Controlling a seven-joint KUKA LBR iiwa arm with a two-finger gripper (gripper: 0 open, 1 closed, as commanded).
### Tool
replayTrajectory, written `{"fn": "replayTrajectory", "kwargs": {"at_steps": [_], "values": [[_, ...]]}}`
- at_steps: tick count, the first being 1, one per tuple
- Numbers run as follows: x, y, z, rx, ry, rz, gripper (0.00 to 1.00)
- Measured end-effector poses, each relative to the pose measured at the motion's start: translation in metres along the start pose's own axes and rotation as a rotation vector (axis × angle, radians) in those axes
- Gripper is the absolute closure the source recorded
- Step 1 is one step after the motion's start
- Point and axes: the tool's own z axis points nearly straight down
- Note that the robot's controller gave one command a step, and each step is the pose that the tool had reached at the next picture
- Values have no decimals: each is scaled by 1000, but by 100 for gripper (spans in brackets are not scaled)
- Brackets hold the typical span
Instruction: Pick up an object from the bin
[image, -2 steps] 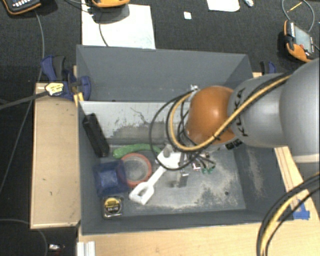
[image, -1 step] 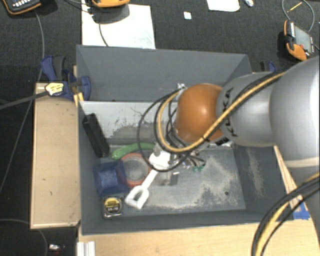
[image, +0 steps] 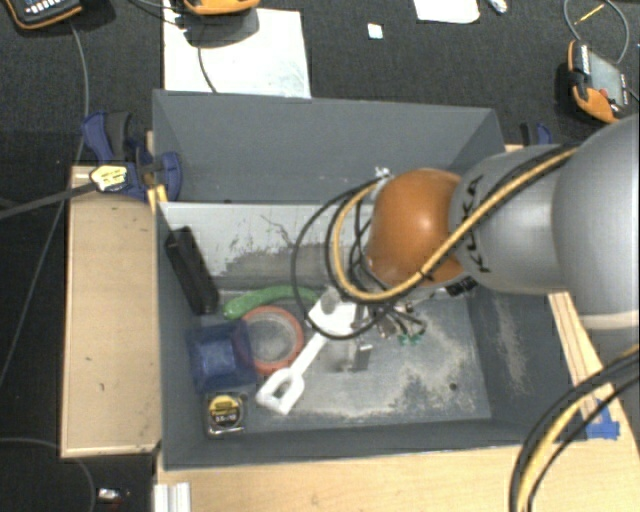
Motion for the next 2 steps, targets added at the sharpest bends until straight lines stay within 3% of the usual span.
{"fn": "replayTrajectory", "kwargs": {"at_steps": [1, 2], "values": [[-6, 18, -1, -3, -7, -34, 0], [-2, 3, -3, -1, -3, 2, 100]]}}
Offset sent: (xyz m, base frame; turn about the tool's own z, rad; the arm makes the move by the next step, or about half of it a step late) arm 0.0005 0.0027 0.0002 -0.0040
